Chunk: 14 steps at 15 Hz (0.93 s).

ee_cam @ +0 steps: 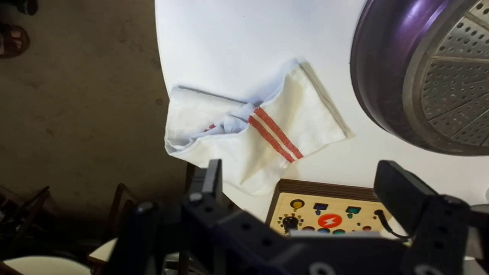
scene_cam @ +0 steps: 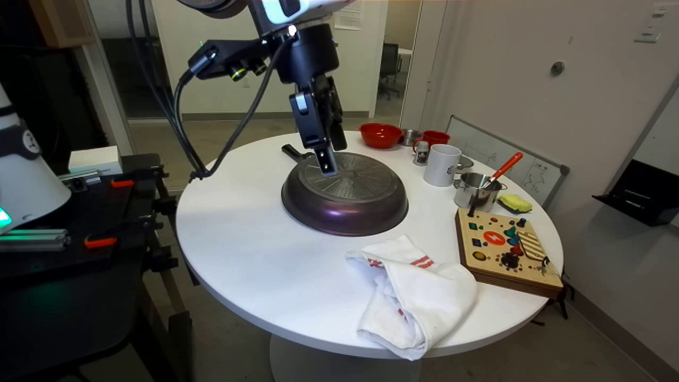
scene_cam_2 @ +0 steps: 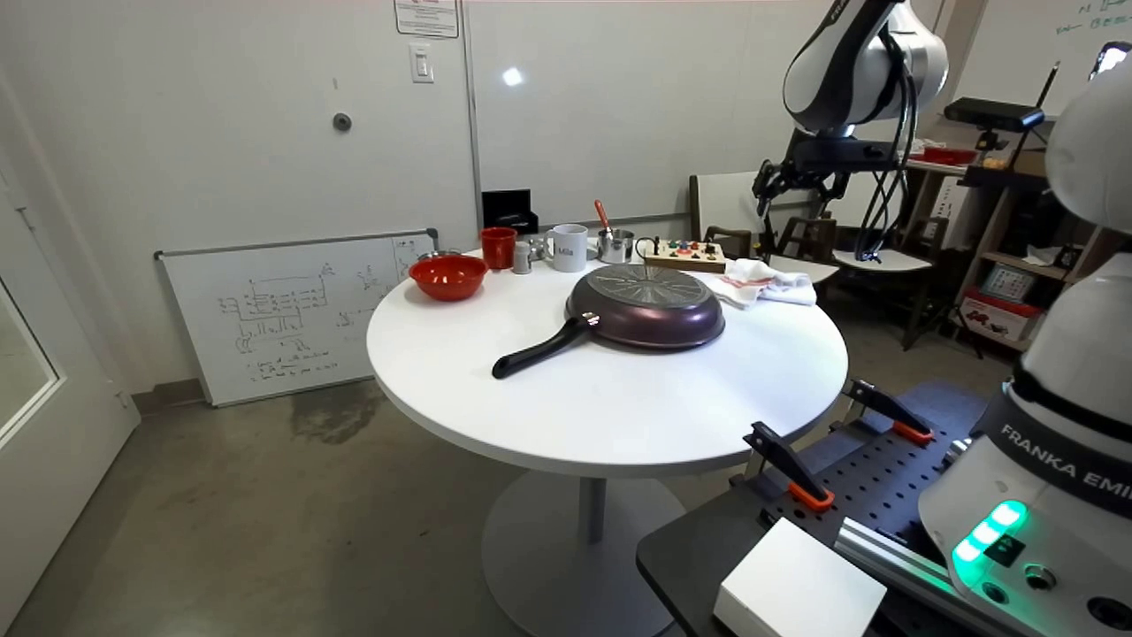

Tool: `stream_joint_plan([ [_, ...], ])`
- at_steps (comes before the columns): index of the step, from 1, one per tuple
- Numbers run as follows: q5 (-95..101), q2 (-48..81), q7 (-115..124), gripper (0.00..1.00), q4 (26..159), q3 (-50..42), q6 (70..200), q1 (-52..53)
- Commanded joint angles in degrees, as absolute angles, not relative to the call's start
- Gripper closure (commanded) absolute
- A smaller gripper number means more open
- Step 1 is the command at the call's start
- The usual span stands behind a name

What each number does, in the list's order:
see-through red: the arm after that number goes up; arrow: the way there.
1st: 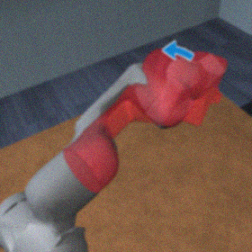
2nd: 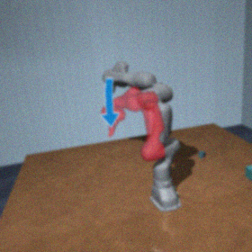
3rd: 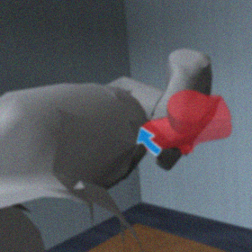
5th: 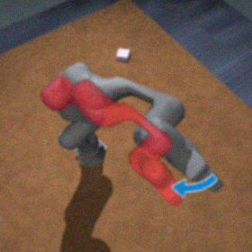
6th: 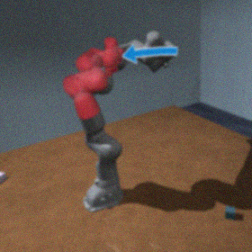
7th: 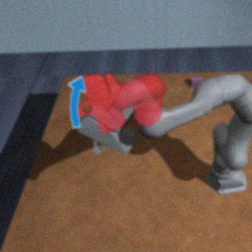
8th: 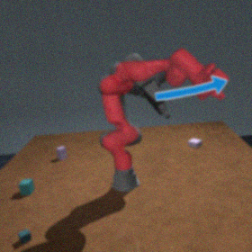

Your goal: Pick the cloth and wipe the bottom of the pan

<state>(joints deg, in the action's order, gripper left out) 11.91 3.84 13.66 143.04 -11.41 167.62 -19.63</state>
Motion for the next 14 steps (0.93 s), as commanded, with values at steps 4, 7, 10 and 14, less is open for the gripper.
stream_joint_plan([
  [4, 1.4, 17.7, 11.5, 0.00, 132.3, -13.7, 170.3, -18.9],
  [7, -5.0, 22.4, 8.5, 0.00, 127.3, -8.1, 172.1, -23.7],
  [10, -8.2, 26.9, 6.3, 0.00, 122.5, -9.2, 173.7, -22.5],
  [14, -6.2, 34.0, 7.8, 0.00, 116.8, -14.6, 174.1, -20.9],
])
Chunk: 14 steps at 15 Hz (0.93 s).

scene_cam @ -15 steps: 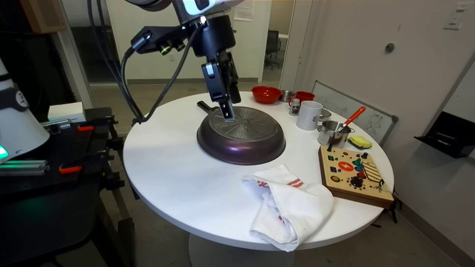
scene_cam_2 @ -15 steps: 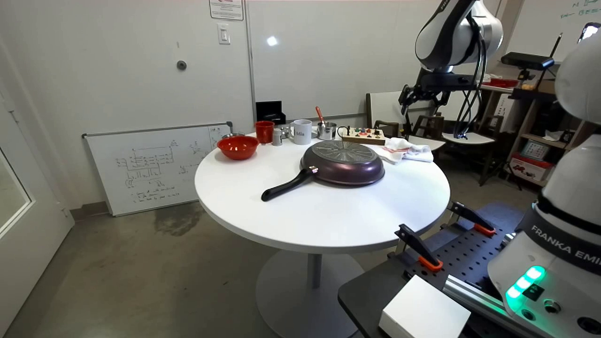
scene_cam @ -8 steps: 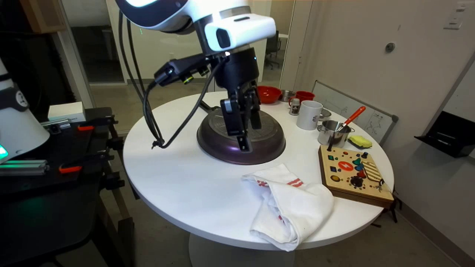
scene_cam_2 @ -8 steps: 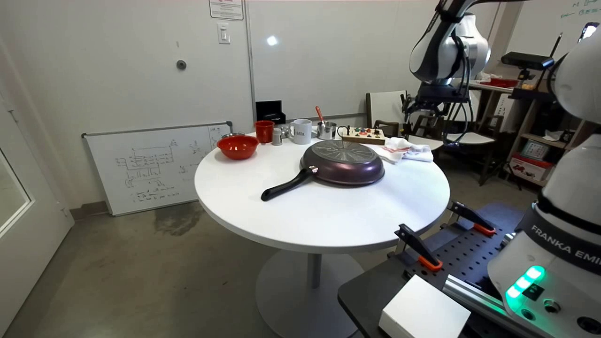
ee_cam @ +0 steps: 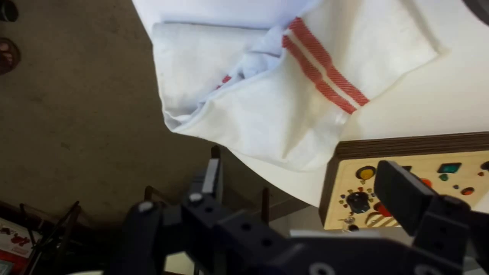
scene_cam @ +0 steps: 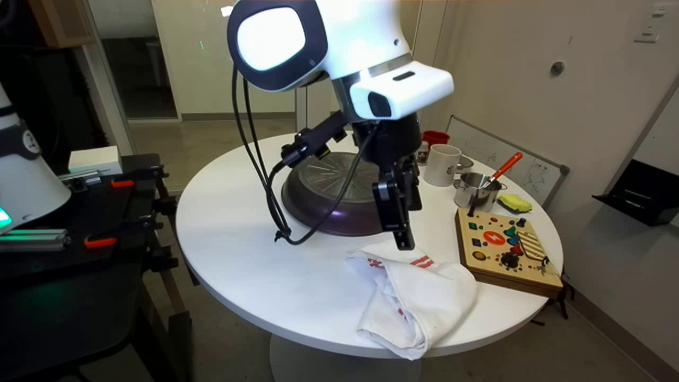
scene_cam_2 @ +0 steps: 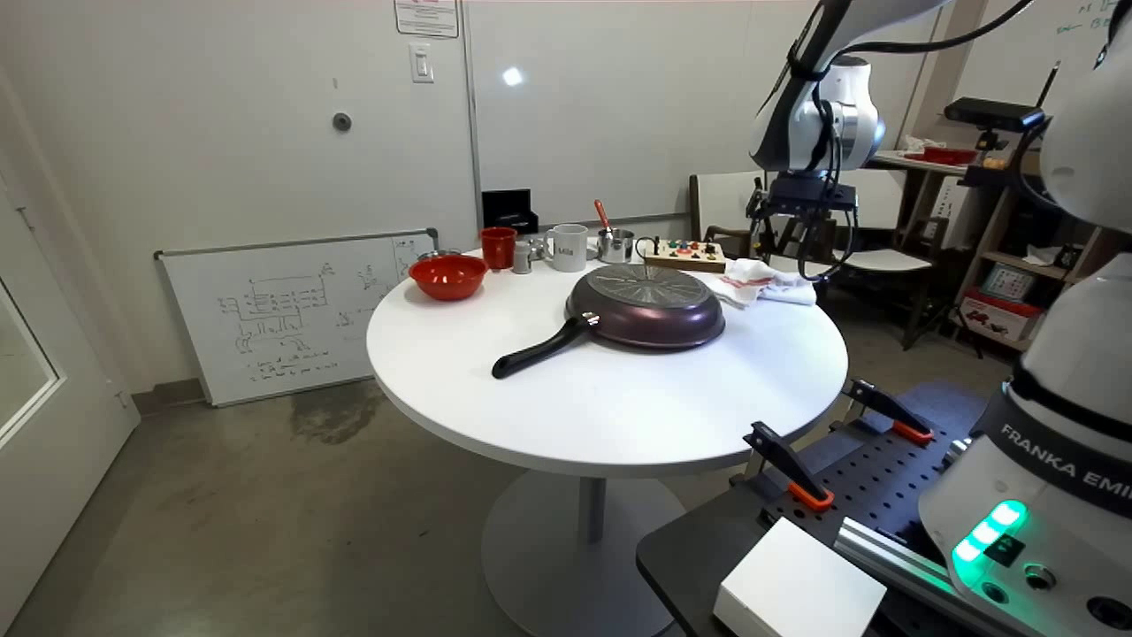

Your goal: Pick the cloth and wipe the bottom of the pan

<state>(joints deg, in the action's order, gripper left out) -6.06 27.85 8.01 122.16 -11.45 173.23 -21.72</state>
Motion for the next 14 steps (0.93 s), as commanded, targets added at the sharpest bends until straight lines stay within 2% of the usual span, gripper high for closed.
stream_joint_plan([
  [1, -6.4, 35.3, 8.3, 0.00, 115.7, -15.5, 173.5, -20.9],
  [5, -10.9, 37.6, 5.1, 0.00, 112.3, -8.0, 169.9, -30.3],
  [6, -13.2, 37.1, 2.9, 0.00, 111.7, -3.0, 168.1, -35.1],
  [9, -18.2, 37.9, -1.3, 0.00, 109.2, 3.9, 165.3, -41.9],
  [14, -21.1, 38.2, -9.9, 0.00, 108.3, 10.5, 160.7, -46.3],
])
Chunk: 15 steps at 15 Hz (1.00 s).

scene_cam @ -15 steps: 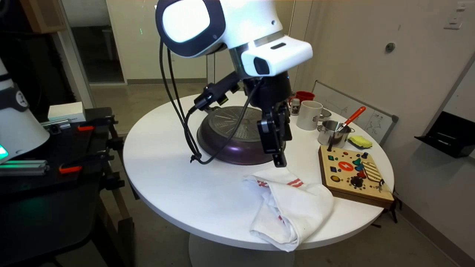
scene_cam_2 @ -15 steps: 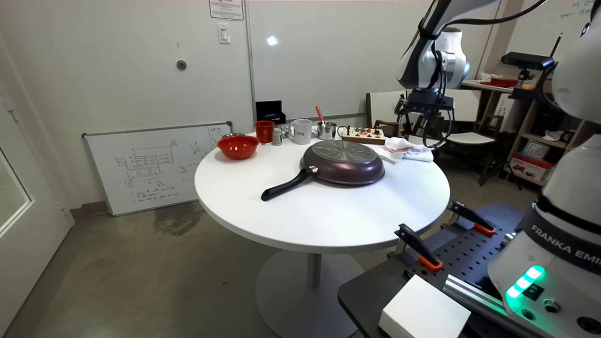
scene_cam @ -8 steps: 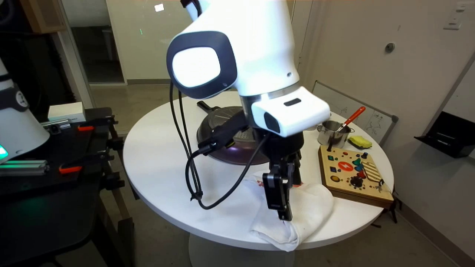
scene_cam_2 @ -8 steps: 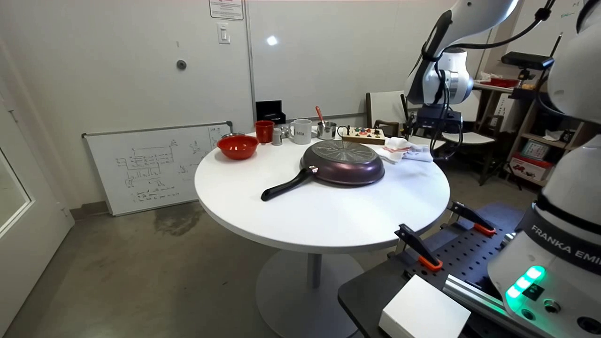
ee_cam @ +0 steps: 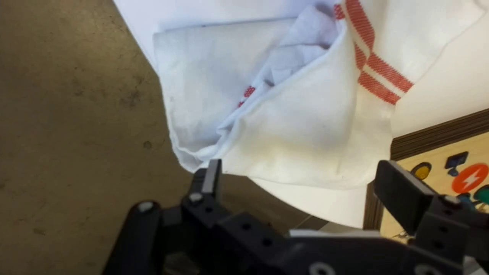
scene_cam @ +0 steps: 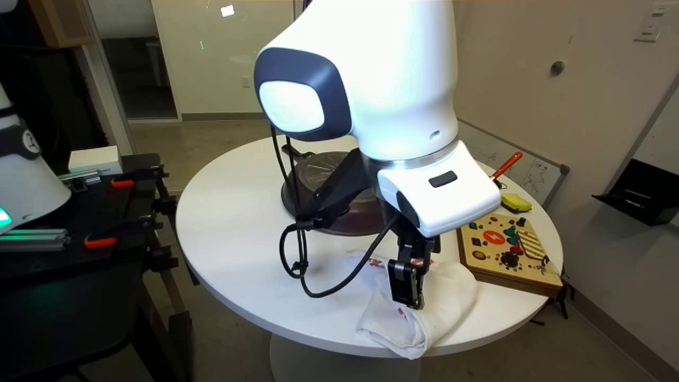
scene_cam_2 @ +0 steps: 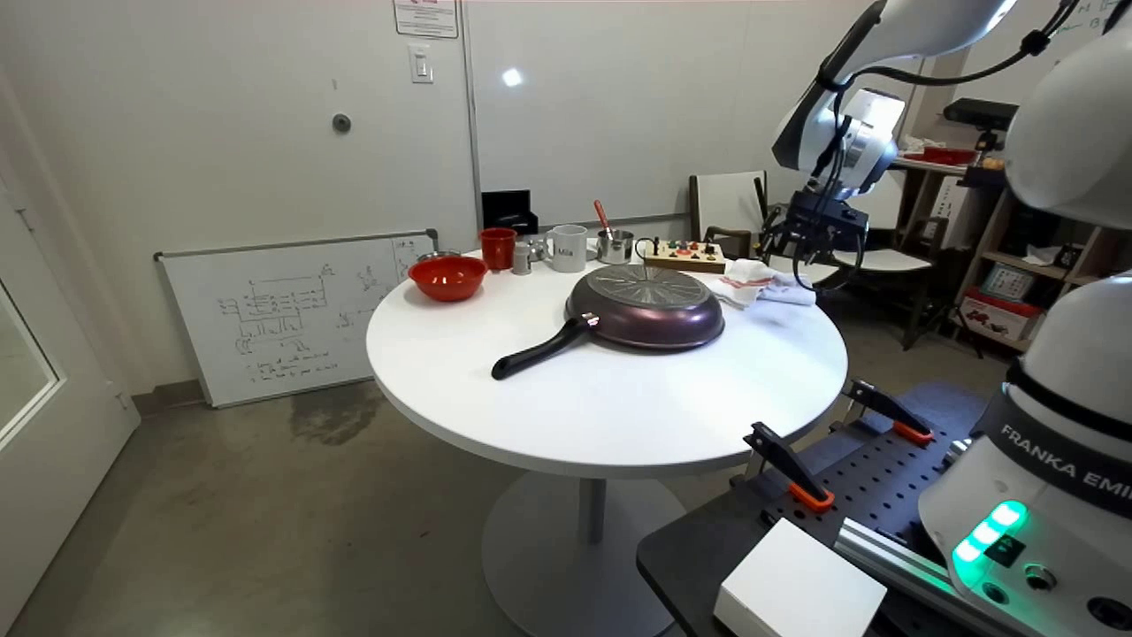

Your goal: Pick the cloth and wipe the bottom of the pan

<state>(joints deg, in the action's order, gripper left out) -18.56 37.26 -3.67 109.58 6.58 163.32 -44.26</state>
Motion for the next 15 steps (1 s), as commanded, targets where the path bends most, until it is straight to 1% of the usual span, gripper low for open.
stream_joint_plan([
  [1, -21.2, 38.2, -12.3, 0.00, 108.8, 11.9, 160.0, -46.7],
  [4, -21.4, 37.8, -19.5, 0.00, 110.2, 15.7, 158.1, -47.5],
  [7, -18.3, 36.1, -24.8, 0.00, 114.3, 14.9, 158.8, -45.1],
  [13, -8.1, 36.5, -27.3, 0.00, 116.7, 7.2, 163.3, -38.1],
  [15, -7.5, 36.4, -28.1, 0.00, 116.4, 8.2, 165.7, -38.6],
])
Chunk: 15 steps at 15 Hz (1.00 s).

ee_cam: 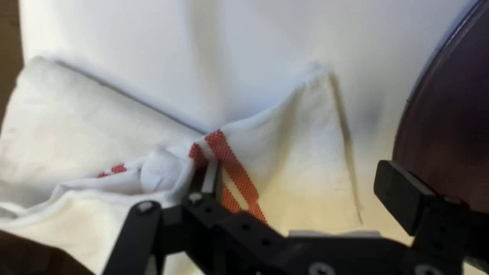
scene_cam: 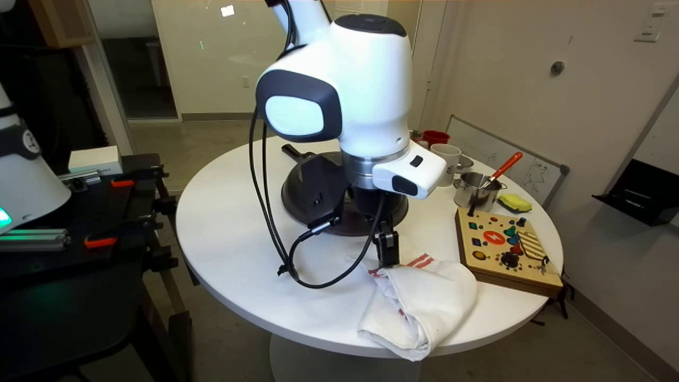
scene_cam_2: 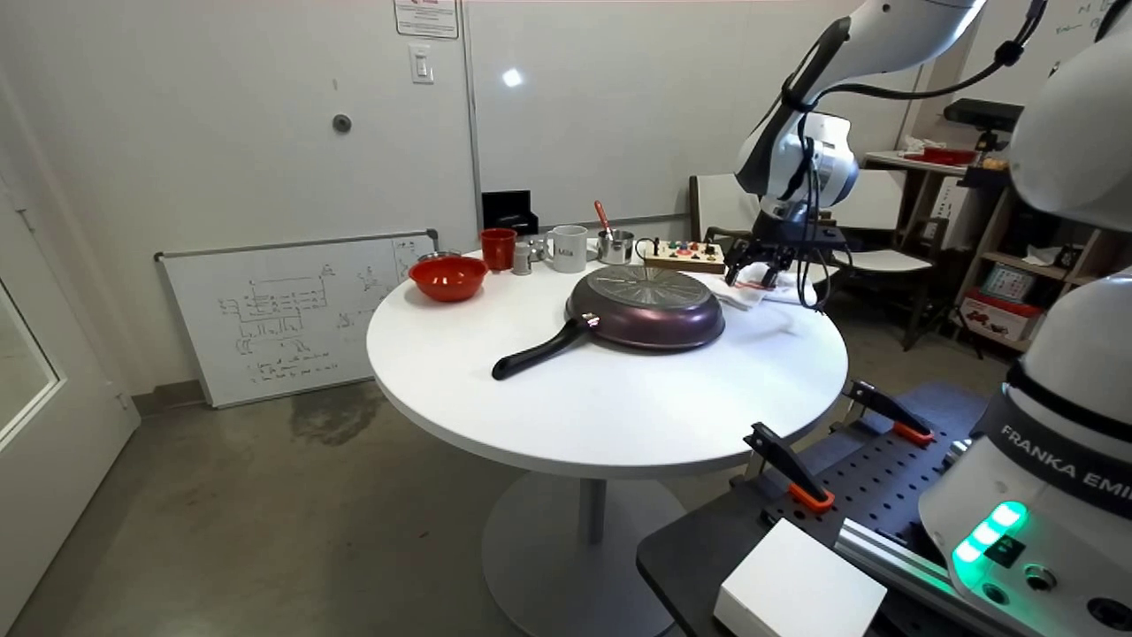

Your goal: Pick the cloth and wipe the bottom of the pan

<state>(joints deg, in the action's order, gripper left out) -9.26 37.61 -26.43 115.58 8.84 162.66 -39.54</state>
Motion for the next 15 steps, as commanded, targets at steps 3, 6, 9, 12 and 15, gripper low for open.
stream_joint_plan([
  [3, -7.6, 36.0, -29.1, 0.00, 116.5, 10.9, 169.1, -39.9],
  [6, -4.4, 36.2, -28.1, 0.00, 116.1, 8.4, 172.3, -37.7],
  [9, -0.5, 37.4, -25.7, 0.00, 114.9, 3.6, 175.6, -34.4],
  [12, 1.8, 38.1, -21.7, 0.00, 113.6, -3.1, 176.3, -29.8],
  [15, 2.1, 38.7, -16.6, 0.00, 112.5, -9.4, 173.0, -24.8],
])
